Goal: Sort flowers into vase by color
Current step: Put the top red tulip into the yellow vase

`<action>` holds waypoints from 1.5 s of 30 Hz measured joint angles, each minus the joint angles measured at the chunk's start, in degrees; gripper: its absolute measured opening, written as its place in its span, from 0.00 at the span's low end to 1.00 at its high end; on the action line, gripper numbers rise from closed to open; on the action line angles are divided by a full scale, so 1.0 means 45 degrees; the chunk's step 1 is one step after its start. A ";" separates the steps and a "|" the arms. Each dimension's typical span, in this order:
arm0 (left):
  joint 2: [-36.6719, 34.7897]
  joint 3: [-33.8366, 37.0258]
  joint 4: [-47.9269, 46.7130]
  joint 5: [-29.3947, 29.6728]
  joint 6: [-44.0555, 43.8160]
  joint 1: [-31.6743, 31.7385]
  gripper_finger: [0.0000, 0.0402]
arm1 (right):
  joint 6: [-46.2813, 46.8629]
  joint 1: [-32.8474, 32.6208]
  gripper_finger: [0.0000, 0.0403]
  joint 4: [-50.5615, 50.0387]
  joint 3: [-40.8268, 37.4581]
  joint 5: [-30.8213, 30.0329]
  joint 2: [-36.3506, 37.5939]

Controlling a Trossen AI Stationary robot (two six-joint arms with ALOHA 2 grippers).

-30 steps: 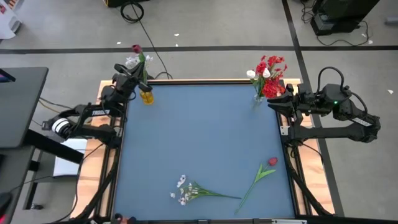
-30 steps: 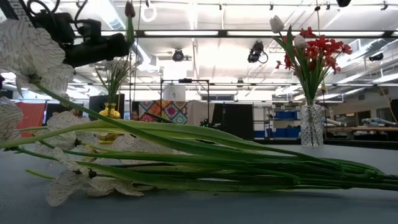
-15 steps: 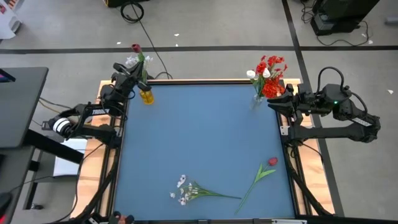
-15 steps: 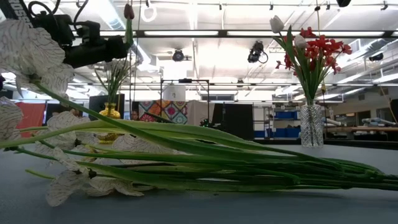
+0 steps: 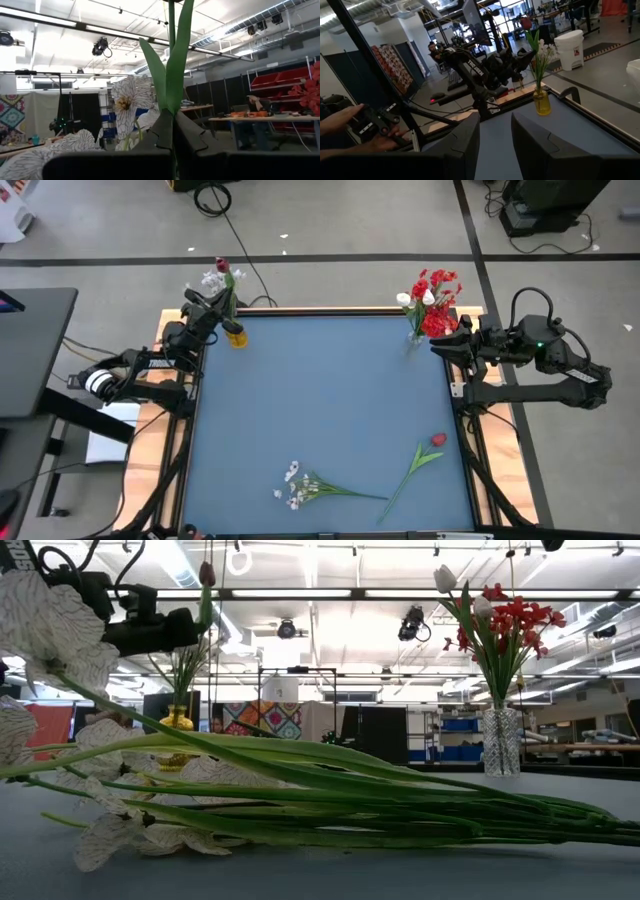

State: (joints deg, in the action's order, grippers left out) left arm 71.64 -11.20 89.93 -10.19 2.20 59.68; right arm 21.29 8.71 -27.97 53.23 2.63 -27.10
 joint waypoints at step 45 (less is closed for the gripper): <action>-0.0015 0.2006 -0.1216 0.0004 -0.1321 -0.0483 0.20 | 0.0002 0.0000 0.30 0.0000 0.0000 0.0000 -0.0002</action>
State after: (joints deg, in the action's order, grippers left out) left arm 71.57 -2.17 84.46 -10.17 -3.75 57.51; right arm 21.30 8.71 -27.97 53.23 2.63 -27.11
